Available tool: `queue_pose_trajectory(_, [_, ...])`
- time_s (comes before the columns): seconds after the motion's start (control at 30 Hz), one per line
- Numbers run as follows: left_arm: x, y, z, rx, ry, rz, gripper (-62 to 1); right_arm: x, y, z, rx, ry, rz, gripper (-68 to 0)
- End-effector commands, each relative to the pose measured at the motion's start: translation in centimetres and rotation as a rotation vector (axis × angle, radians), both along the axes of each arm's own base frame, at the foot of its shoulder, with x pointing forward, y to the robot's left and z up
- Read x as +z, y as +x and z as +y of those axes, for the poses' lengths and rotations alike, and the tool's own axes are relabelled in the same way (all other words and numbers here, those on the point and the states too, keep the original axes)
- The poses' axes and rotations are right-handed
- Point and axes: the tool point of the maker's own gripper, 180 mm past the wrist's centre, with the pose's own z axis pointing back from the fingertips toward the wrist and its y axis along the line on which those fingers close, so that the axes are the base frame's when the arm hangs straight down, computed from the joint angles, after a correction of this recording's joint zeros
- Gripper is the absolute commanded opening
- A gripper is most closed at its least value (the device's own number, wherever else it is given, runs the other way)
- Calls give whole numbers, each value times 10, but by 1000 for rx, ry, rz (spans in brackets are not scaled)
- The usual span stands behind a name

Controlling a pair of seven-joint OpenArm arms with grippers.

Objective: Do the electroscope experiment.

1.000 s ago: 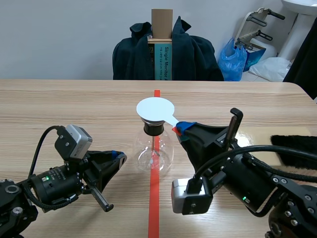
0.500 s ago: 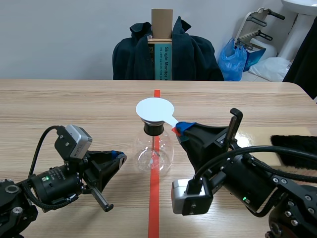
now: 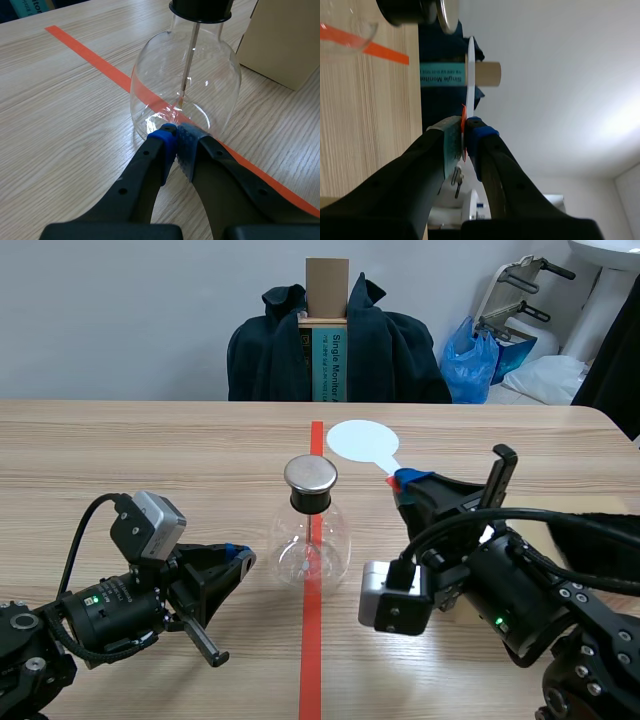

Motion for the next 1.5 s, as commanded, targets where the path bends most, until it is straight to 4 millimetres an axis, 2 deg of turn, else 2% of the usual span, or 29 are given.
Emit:
queue_pose_trajectory(0.0, [11,6,-3,8,-31,-28,-577,10,8,-10,-40,1,-36,-669])
queue_pose_trajectory(0.27, [11,6,-3,8,-31,-28,-577,10,20,-34,-188,0,-34,-669])
queue_pose_trajectory(0.5, [11,6,-3,8,-31,-28,-578,10,20,-36,-200,0,-34,-669])
queue_pose_trajectory(0.8, [10,5,-3,3,-25,-29,-577,10,10,-13,-58,1,-35,-669])
queue_pose_trajectory(1.1, [10,5,-3,3,-25,-29,-577,8,-13,19,161,-12,-39,-669])
queue_pose_trajectory(1.47, [10,5,-3,3,-25,-29,-578,8,-23,29,239,-12,-39,-669])
